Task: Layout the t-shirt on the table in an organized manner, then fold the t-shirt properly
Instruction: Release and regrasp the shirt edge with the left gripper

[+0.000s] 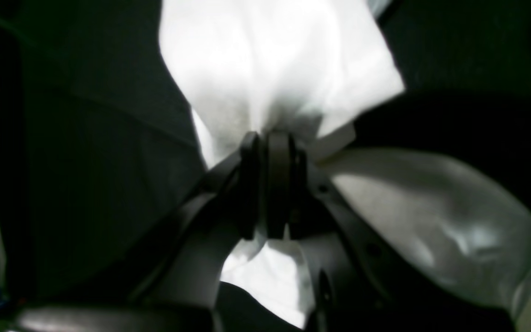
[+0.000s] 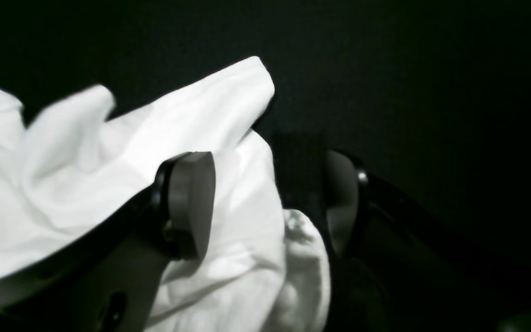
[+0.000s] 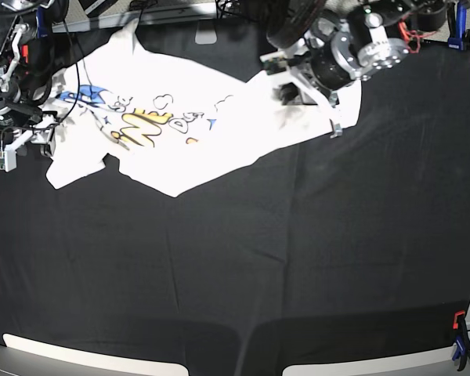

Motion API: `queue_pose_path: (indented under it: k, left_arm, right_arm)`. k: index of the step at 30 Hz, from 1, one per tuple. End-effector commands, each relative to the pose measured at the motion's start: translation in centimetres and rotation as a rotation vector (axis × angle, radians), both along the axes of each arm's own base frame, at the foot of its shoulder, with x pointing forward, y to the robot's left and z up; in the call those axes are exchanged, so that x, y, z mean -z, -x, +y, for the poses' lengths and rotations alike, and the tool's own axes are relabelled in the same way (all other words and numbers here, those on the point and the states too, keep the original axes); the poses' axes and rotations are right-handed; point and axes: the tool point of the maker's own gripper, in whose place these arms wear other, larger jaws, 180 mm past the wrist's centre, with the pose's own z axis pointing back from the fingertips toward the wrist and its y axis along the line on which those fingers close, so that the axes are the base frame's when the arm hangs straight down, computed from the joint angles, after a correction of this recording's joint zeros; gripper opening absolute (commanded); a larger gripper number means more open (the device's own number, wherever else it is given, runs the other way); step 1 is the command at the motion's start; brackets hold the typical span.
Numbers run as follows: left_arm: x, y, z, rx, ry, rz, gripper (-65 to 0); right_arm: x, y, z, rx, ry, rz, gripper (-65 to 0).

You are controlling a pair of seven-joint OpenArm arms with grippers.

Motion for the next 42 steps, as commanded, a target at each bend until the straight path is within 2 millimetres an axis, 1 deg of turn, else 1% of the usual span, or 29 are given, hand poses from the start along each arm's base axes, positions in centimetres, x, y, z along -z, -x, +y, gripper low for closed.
queue_pose_path:
  k: [1, 3, 7, 9, 10, 11, 12, 15, 17, 19, 23, 26, 30, 32, 34, 35, 37, 39, 40, 42]
  left_arm:
    - [-0.2, -0.7, 0.6, -0.004, -0.003, -0.025, -65.0]
    - [0.4, -0.7, 0.9, -0.013, -0.008, -0.015, -65.0]
    - [-0.1, -0.7, -0.4, -0.028, 0.053, -0.002, -65.0]
    - [-0.6, -0.9, -1.2, -0.056, 0.099, 0.000, -48.1]
    - [-0.9, -1.2, -1.5, -0.087, 0.126, -0.009, -40.7]
    - [-1.4, -1.8, -1.6, -0.131, 0.155, -0.028, -35.5]
    - [-1.8, -2.4, -1.7, -0.176, 0.178, -0.048, -32.5]
    - [-3.0, -4.4, -0.7, -0.310, 0.195, -0.141, -31.9]
    - [-3.6, -5.6, 0.5, -0.393, 0.160, -0.216, -31.9]
    - [-3.9, -6.1, 1.6, -0.422, 0.099, -0.273, -31.9]
    - [-4.2, -6.6, 2.6, -0.427, 0.033, -0.325, -31.9]
    - [-4.2, -6.5, 2.7, -0.430, 0.031, -0.321, -31.9]
    - [-3.8, -6.4, 3.4, -0.462, -0.002, -0.305, -32.0]
    - [-4.3, -6.1, 3.4, -0.476, 0.004, -0.298, -33.3]
    - [-5.6, -5.3, 2.2, -0.469, 0.086, -0.264, -33.5]
    - [-6.1, -4.5, 1.0, -0.447, 0.146, -0.224, -33.5]
    - [-7.0, -2.3, -2.0, -0.339, 0.256, -0.111, -33.4]
    - [-6.7, 0.0, -4.3, -0.228, 0.318, 0.012, -33.5]
    - [-6.3, 0.7, -4.9, -0.203, 0.326, 0.059, -33.5]
    - [-5.2, 1.0, -5.1, -0.207, 0.316, 0.094, -33.4]
  right_arm:
    - [-1.6, -0.9, -0.5, -0.007, 0.021, -0.049, -28.8]
    - [-1.6, -0.9, -0.5, -0.007, 0.021, -0.050, -28.8]
    - [-1.6, -0.9, -0.5, -0.007, 0.021, -0.050, -28.8]
    - [-1.6, -0.9, -0.5, -0.007, 0.021, -0.050, -28.8]
    - [-1.6, -0.9, -0.5, -0.007, 0.021, -0.050, -28.8]
    - [-1.6, -0.9, -0.5, -0.007, 0.021, -0.048, -28.8]
    - [-1.6, -0.8, -0.5, -0.007, 0.021, -0.046, -28.8]
    - [-1.6, -0.8, -0.5, -0.007, 0.021, -0.044, -28.8]
    - [-1.5, -0.8, -0.5, -0.006, 0.021, -0.039, -28.8]
    - [-1.5, -0.7, -0.5, -0.006, 0.021, -0.038, -28.8]
    - [-1.5, -0.8, -0.5, -0.006, 0.021, -0.038, -28.8]
    - [-1.5, -0.8, -0.5, -0.006, 0.021, -0.038, -28.8]
    - [-1.5, -0.7, -0.5, -0.005, 0.020, -0.037, -28.8]
    - [-1.5, -0.8, -0.5, -0.005, 0.020, -0.038, -28.8]
    - [-1.5, -0.8, -0.5, -0.006, 0.020, -0.039, -28.8]
    - [-1.5, -0.8, -0.5, -0.006, 0.020, -0.040, -28.8]
    - [-1.5, -0.8, -0.5, -0.006, 0.020, -0.039, -28.8]
    - [-1.5, -0.8, -0.5, -0.006, 0.020, -0.039, -28.8]
    - [-1.5, -0.8, -0.5, -0.005, 0.020, -0.039, -28.8]
    - [-1.5, -0.8, -0.5, -0.006, 0.020, -0.038, -28.8]
